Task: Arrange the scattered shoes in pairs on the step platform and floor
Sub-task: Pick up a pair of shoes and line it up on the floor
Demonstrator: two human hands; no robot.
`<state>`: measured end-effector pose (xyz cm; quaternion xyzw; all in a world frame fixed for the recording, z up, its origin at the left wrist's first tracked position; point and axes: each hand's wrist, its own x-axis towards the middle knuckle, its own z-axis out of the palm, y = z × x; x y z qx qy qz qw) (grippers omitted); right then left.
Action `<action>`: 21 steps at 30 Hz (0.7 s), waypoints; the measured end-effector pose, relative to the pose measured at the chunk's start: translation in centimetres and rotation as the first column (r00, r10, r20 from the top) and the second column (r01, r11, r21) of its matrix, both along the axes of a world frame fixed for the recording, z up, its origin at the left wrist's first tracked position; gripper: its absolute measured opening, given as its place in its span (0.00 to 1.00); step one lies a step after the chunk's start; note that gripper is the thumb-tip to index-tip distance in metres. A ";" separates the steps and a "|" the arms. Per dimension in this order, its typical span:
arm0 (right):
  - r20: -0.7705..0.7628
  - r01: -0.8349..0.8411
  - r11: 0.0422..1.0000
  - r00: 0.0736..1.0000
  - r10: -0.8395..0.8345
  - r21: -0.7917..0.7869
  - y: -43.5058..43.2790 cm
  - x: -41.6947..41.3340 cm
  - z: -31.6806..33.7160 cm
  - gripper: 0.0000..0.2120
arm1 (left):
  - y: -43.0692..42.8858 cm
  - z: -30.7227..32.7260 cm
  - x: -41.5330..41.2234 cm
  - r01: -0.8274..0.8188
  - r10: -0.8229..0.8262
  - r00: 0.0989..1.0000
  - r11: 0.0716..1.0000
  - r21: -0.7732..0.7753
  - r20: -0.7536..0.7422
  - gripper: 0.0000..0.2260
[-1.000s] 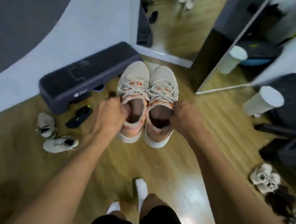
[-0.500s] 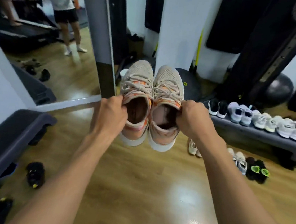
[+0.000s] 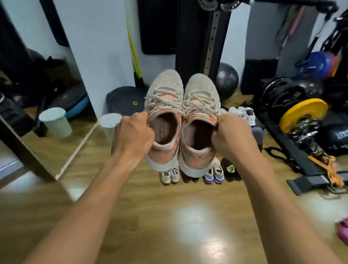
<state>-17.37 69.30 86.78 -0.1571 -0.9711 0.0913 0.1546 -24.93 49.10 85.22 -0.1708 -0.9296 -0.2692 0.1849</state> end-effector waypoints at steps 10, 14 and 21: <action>0.168 0.352 0.934 0.927 -0.337 -0.069 18.8 -4.5 -3.0 0.08 | 22.4 -4.1 -9.6 0.278 -0.273 0.957 0.960 -0.039 0.101 0.05; 0.187 0.447 0.893 0.883 -0.430 -0.059 27.3 -4.7 -4.2 0.05 | 32.3 -5.3 -11.1 0.397 -0.390 0.906 0.918 -0.013 0.164 0.03; 0.228 0.533 0.841 0.833 -0.503 -0.092 44.0 -4.3 -9.5 0.05 | 49.8 -9.9 -11.6 0.471 -0.450 0.869 0.879 -0.067 0.204 0.08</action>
